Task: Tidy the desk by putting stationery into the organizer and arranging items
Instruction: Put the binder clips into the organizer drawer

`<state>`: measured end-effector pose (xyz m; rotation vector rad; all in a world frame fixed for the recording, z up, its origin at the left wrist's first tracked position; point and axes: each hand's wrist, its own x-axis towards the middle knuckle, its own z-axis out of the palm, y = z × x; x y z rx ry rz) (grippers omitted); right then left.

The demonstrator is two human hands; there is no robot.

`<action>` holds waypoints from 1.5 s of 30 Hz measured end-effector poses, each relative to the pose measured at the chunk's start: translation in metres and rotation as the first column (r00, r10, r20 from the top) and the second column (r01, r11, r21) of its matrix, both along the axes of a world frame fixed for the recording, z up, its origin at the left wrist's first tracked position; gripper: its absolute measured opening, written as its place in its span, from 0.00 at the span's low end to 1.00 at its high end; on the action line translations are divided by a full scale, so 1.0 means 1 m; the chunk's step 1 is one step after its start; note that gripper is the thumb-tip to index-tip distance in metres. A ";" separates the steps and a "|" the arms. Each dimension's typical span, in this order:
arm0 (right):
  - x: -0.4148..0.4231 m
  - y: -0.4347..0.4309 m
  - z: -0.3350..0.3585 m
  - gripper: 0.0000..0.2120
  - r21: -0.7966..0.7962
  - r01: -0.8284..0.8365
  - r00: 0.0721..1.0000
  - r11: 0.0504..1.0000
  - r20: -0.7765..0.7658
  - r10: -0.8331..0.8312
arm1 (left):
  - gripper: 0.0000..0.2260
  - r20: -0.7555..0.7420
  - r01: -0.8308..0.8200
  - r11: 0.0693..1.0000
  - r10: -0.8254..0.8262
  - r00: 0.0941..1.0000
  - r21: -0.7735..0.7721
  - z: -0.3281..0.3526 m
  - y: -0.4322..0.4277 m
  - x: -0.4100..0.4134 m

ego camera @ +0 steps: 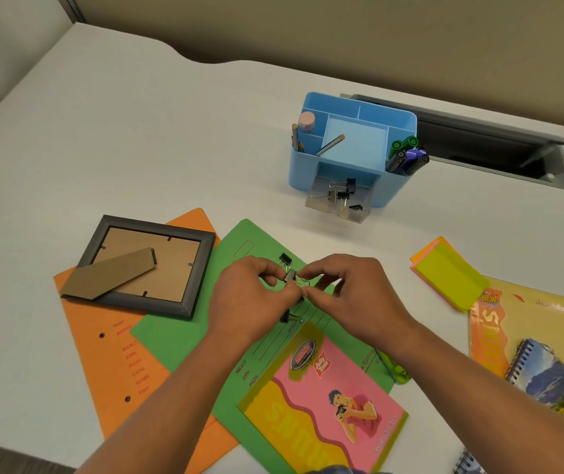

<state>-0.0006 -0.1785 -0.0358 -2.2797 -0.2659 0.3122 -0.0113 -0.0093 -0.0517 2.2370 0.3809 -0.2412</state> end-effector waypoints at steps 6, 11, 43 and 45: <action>0.015 -0.001 0.010 0.02 -0.027 -0.014 0.990 1.000 0.140 0.018 | 0.06 0.035 -0.051 0.981 0.059 0.998 -0.188 0.003 0.001 0.004; 0.061 -0.012 0.024 0.02 -0.061 0.181 0.959 0.982 0.234 -0.163 | 0.06 0.046 -0.074 0.972 0.086 0.995 -0.221 -0.001 0.007 0.004; 0.001 -0.031 -0.003 0.04 -0.002 0.277 0.958 0.961 -0.070 -0.277 | 0.13 -0.029 0.420 0.849 -0.434 0.900 0.320 -0.021 0.004 -0.012; 0.003 -0.029 0.000 0.03 0.052 0.235 0.959 0.970 -0.172 -0.224 | 0.13 0.073 0.351 0.903 -0.379 0.922 0.249 -0.014 -0.001 -0.009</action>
